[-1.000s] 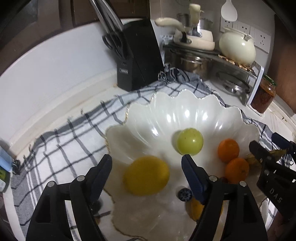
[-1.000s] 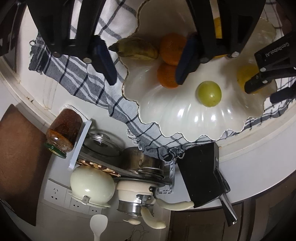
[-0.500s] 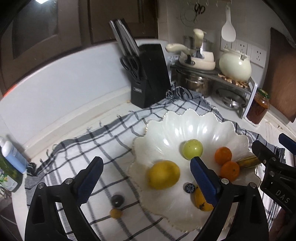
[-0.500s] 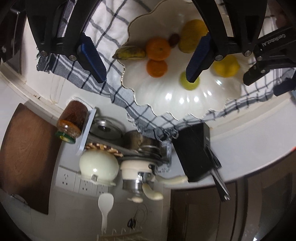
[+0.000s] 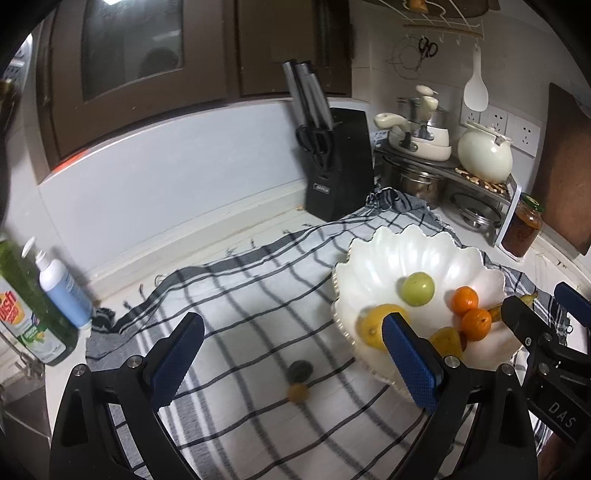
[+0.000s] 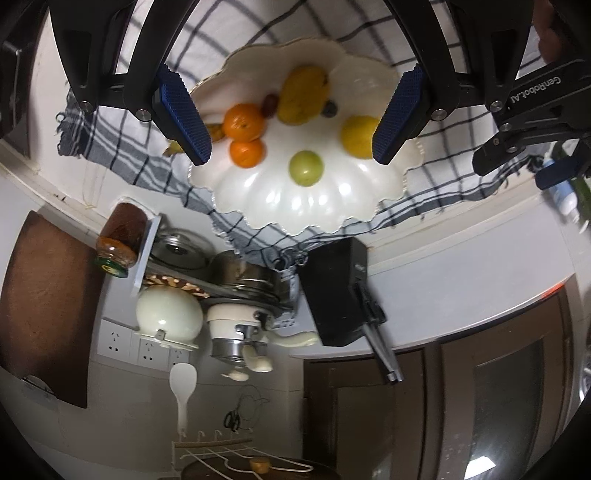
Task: Organize fruits
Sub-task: 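Withdraw both tools toward the small yellow fruit and dark plum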
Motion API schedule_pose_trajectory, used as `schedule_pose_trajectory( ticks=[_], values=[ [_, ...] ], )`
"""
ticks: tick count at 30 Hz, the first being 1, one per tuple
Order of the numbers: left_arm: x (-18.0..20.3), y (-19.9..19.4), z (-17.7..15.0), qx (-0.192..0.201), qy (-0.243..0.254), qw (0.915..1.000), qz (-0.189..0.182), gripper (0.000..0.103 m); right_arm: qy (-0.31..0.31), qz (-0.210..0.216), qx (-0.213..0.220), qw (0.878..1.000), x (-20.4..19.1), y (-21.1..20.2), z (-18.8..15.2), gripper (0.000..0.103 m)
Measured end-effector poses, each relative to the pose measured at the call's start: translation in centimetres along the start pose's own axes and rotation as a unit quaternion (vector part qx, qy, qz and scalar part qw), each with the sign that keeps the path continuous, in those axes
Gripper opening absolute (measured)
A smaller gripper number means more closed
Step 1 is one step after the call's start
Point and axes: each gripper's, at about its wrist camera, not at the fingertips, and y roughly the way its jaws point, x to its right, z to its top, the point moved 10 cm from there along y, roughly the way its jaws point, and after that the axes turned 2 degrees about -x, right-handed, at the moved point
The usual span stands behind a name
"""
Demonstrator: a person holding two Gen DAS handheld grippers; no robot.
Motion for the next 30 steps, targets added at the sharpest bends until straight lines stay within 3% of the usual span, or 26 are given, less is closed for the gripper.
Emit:
schedule_pose_trajectory(
  ticks=[10, 22, 30],
  values=[
    [-1.4, 1.0, -3.3, -0.014, 0.0, 0.9999, 0.002, 0.092, 0.003, -0.003, -0.006, 1.0, -1.7, -0.1, -2.5, 0.09],
    [-0.6, 3.5, -6.5, -0.038, 0.007, 0.9989, -0.025, 0.089, 0.029, -0.02, -0.005, 0.999, -1.5, 0.5, -5.6, 0.09],
    [-0.1, 6.0, -8.5, -0.066, 0.012, 0.9972, -0.033, 0.076, 0.025, -0.045, 0.006, 0.999, -1.4, 0.9, -6.0, 0.09]
  ],
)
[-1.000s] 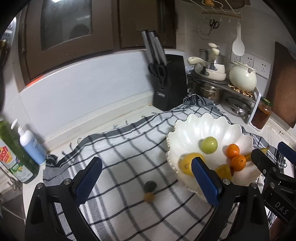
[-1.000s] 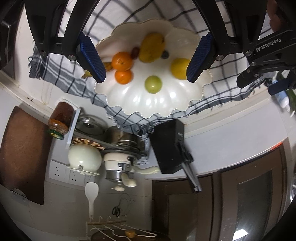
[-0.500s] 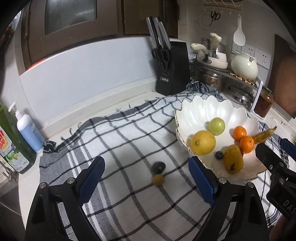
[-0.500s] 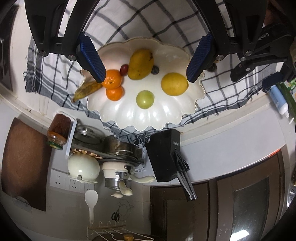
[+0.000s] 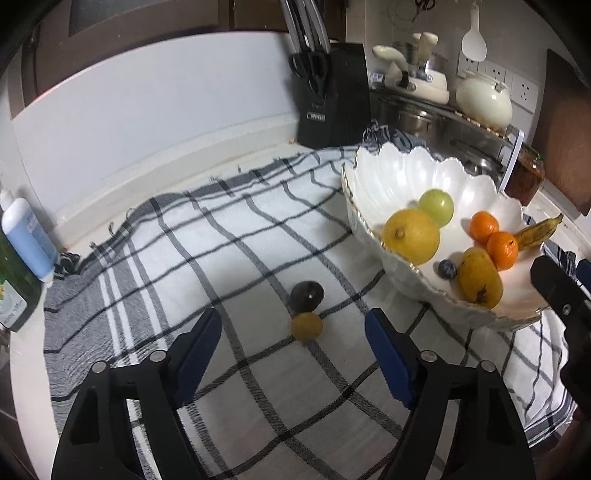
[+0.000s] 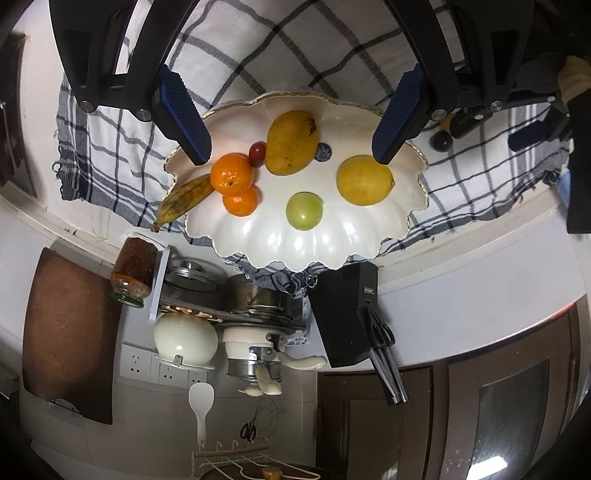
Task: Organize fruits
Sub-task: 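Withdraw both tools toward the small yellow fruit and dark plum, then grasp the small yellow fruit with the left tool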
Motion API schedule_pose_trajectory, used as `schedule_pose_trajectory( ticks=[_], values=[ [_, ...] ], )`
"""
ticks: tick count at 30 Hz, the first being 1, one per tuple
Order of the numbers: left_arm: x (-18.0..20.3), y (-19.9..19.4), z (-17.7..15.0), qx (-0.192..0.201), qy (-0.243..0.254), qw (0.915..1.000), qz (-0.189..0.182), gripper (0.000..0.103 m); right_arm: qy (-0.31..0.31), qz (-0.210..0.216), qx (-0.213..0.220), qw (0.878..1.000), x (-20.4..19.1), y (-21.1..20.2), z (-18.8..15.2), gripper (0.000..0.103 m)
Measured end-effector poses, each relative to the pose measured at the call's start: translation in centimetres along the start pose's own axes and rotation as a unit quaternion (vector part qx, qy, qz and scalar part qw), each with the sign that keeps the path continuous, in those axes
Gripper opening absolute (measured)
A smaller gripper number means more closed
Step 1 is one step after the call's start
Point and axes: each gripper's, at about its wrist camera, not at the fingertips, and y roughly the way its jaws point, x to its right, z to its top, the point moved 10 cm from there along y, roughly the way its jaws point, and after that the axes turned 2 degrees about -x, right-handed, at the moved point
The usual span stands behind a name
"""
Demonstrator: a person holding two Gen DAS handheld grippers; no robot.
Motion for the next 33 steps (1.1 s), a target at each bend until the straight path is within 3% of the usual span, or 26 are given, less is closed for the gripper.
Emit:
schedule_pose_trajectory(
  ticks=[18, 33],
  values=[
    [0.8, 3.9, -1.1, -0.033, 0.016, 0.9993, -0.01, 0.044, -0.012, -0.02, -0.007, 1.0, -0.1, 1.8, -0.3, 0.09],
    [1.3, 5.3, -1.4, -0.043, 0.016, 0.9988, -0.017, 0.024, -0.016, -0.025, -0.007, 1.0, 0.2, 1.9, -0.3, 0.09]
  ],
)
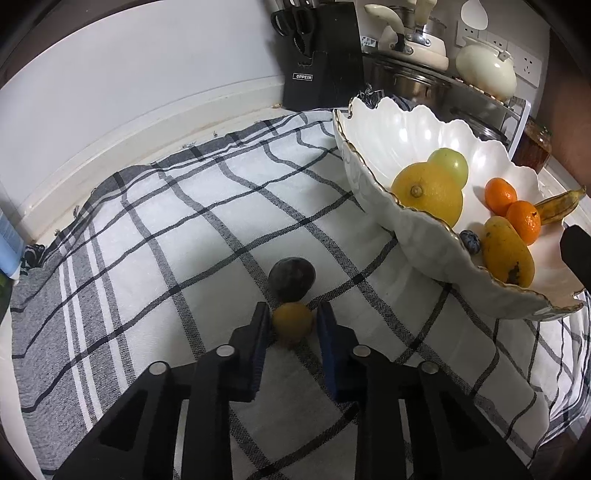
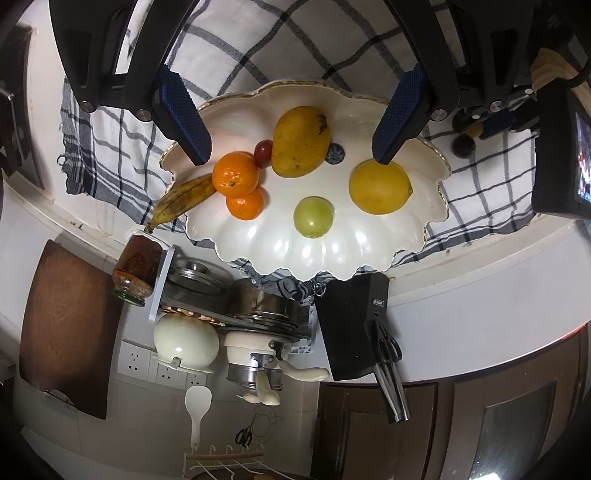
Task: Organize fruits
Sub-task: 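Grasp the small yellow fruit with the left tool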
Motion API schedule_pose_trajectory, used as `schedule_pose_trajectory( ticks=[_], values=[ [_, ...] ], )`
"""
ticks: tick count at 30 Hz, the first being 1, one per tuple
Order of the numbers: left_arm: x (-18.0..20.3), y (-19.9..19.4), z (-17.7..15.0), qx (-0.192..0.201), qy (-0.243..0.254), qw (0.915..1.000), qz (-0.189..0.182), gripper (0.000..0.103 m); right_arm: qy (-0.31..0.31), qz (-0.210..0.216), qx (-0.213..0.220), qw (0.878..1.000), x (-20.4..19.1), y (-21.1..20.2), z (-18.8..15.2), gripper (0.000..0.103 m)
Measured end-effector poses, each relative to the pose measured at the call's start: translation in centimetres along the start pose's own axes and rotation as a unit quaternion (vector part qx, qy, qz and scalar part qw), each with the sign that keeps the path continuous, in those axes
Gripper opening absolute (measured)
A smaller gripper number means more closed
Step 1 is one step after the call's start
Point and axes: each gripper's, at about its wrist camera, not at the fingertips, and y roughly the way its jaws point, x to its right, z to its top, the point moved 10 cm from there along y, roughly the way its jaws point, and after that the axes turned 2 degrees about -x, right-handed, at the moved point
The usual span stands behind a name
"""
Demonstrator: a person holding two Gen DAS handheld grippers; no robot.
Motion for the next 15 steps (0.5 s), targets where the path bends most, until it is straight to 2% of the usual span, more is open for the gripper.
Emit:
schedule_pose_trajectory(
  ticks=[7, 15],
  values=[
    [-0.3, -1.1, 0.1, 0.007, -0.003, 1.0, 0.0, 0.024, 0.003, 0.007, 0.003, 1.0, 0.2, -0.2, 0.1, 0.09],
    [-3.3, -4.7, -0.2, 0.027, -0.017, 0.9993, 0.018, 0.023, -0.006, 0.042, 0.008, 0.999, -1.8, -1.5, 0.6, 0.09]
  ],
)
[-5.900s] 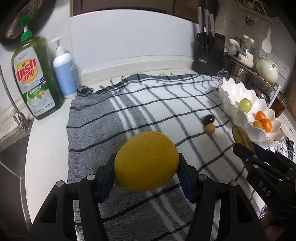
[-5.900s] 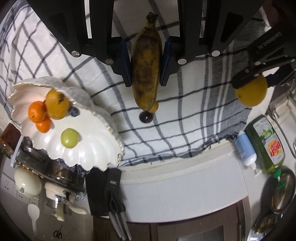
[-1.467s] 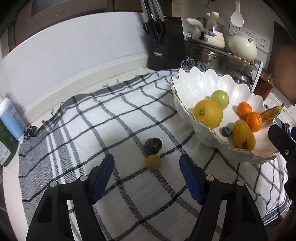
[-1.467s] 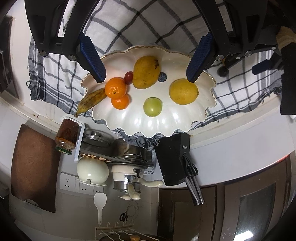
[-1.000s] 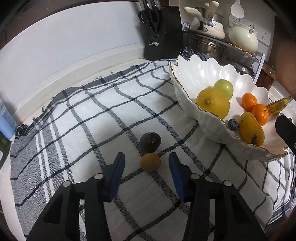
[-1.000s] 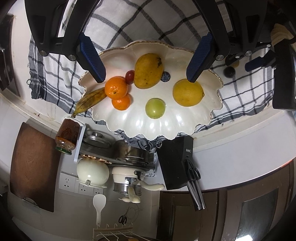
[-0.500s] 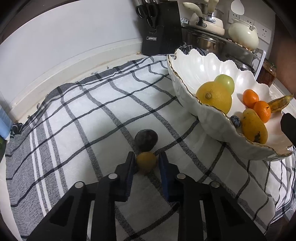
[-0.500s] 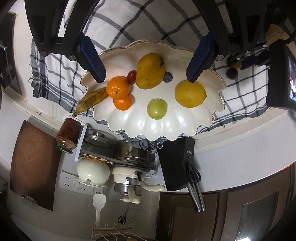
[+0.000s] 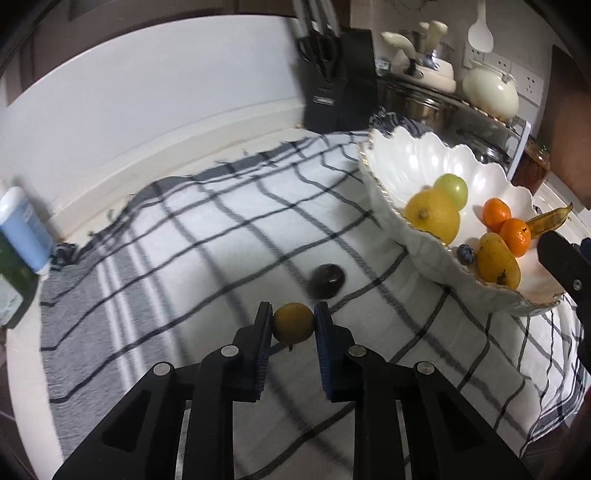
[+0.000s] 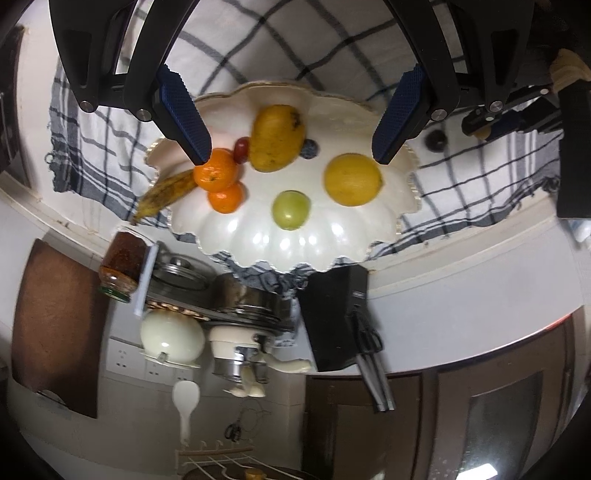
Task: Organize fruits
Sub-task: 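Grasp the small yellow fruit with the left tool, then hold the small yellow fruit in the left tool while the right tool grasps the dark plum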
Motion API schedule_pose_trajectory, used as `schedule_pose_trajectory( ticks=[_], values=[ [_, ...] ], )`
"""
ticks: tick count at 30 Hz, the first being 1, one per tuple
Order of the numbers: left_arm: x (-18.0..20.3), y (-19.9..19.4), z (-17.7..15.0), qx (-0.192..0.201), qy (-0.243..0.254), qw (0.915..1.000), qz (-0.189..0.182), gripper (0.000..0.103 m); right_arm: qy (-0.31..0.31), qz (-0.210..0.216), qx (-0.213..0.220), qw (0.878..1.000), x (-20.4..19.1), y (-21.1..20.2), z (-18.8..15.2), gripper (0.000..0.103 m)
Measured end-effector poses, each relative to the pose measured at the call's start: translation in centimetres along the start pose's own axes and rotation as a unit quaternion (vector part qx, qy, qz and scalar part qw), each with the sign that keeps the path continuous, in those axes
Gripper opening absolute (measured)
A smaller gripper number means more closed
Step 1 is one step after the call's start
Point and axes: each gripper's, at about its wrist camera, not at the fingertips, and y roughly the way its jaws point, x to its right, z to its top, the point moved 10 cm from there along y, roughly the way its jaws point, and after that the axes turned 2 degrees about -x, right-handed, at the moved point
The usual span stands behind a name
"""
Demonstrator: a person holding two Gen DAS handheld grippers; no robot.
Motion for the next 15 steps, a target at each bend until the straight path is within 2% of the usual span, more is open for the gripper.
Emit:
schedule_pose_trajectory(
  ticks=[8, 15],
  values=[
    [-5.2, -2.6, -0.8, 0.016, -0.041, 0.9986, 0.029, 0.023, -0.011, 0.043, -0.005, 0.999, -4.7, 0.1, 0.2, 0.09],
    [-11.6, -5.3, -1.7, 0.037, -0.081, 0.9932, 0.075, 0.023, -0.034, 0.092, -0.018, 0.995, -10.8, 0.2, -0.1, 0.09]
  ],
)
